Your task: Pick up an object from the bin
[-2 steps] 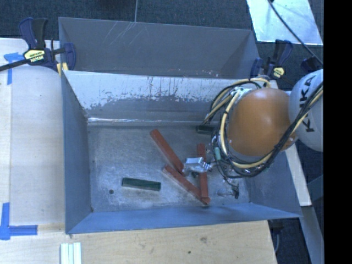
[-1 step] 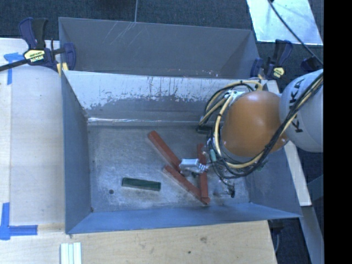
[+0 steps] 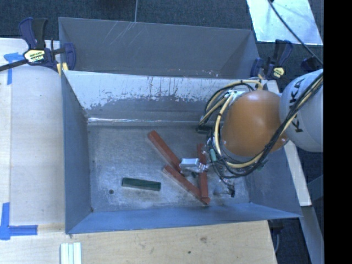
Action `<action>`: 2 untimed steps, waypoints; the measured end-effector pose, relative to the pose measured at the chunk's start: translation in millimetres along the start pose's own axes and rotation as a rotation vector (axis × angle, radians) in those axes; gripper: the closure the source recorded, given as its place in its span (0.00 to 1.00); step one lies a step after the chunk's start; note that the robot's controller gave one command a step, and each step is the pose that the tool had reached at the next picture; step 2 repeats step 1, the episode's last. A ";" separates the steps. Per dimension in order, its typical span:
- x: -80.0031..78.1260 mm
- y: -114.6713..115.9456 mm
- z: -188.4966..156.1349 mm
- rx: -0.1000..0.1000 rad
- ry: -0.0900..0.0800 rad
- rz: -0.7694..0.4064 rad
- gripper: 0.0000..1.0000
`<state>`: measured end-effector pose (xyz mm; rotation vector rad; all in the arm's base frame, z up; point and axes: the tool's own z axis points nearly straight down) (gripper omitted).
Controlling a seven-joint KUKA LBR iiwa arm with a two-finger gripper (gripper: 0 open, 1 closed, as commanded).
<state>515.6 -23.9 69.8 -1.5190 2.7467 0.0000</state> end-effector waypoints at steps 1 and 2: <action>-5.4 -1.0 -4.1 0.007 -0.012 -0.002 1.00; -5.4 -1.0 -4.1 0.007 -0.012 -0.002 1.00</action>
Offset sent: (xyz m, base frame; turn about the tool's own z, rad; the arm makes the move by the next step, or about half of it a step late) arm 0.0000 0.0000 0.0000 0.0000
